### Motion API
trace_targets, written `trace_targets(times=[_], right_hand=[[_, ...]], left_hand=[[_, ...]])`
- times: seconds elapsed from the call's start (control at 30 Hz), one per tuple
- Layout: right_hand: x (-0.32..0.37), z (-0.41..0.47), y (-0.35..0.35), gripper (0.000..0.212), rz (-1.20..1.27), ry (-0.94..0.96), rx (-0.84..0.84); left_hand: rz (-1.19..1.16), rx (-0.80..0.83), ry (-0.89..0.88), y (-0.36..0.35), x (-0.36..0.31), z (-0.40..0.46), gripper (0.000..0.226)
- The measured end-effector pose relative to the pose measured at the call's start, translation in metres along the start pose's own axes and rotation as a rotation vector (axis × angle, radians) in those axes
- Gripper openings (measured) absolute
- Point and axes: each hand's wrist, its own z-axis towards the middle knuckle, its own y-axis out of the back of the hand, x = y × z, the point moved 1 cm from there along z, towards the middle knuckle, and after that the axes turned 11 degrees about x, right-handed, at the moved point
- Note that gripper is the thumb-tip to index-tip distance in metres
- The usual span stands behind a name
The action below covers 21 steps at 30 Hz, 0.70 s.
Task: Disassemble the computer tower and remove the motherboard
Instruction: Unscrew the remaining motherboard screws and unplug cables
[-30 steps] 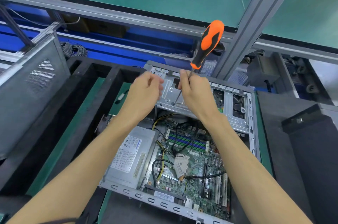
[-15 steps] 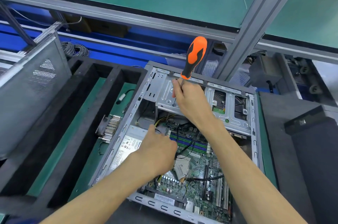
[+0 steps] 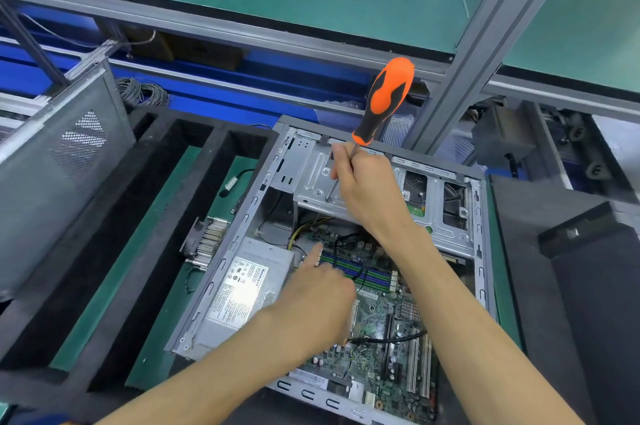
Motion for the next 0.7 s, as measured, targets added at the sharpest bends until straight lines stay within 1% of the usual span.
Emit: trace_targets(times=[0.07, 0.1, 0.13, 0.17, 0.23, 0.27, 0.3, 0.33, 0.37, 0.47, 0.53, 0.63, 0.7], right_hand=[[0.004, 0.002, 0.008, 0.044, -0.002, 0.017, -0.018], [0.006, 0.003, 0.012, 0.045, -0.002, 0.028, -0.028], [0.007, 0.003, 0.015, 0.046, 0.0, 0.035, -0.037], [0.008, 0.004, 0.019, 0.048, 0.003, 0.038, -0.045], [0.01, 0.007, 0.024, 0.051, 0.011, 0.039, -0.062], [0.011, 0.009, 0.026, 0.052, 0.011, 0.04, -0.067], [0.012, 0.011, 0.028, 0.053, 0.011, 0.04, -0.068], [0.012, 0.013, 0.029, 0.054, 0.016, 0.037, -0.067], [0.013, 0.016, 0.03, 0.054, 0.022, 0.029, -0.066], [0.012, 0.024, 0.031, 0.057, 0.036, 0.003, -0.069], [0.011, 0.027, 0.031, 0.057, 0.038, -0.001, -0.071], [0.011, 0.029, 0.029, 0.058, 0.047, -0.007, -0.061], [0.01, 0.029, 0.028, 0.058, 0.064, -0.023, -0.061]], left_hand=[[-0.303, -0.137, -0.032, -0.005, -0.011, 0.003, 0.019], [-0.531, -0.192, -0.028, -0.006, -0.014, 0.005, 0.017], [-0.81, -0.226, 0.006, -0.007, -0.017, 0.009, 0.012], [-1.138, -0.218, 0.075, -0.007, -0.018, 0.014, 0.007], [-1.82, -0.18, 0.265, -0.007, -0.018, 0.025, 0.012], [-2.106, -0.209, 0.356, -0.009, -0.016, 0.032, 0.019], [-2.315, -0.269, 0.439, -0.01, -0.013, 0.04, 0.025], [-2.435, -0.337, 0.516, -0.009, -0.009, 0.047, 0.028], [-2.492, -0.397, 0.581, -0.007, -0.005, 0.053, 0.033], [-2.535, -0.568, 0.686, -0.006, 0.008, 0.068, 0.043], [-2.544, -0.645, 0.727, -0.005, 0.018, 0.077, 0.043], [-2.587, -0.641, 0.758, -0.005, 0.032, 0.092, 0.036], [-2.546, -0.575, 0.739, -0.004, 0.035, 0.099, 0.027]])
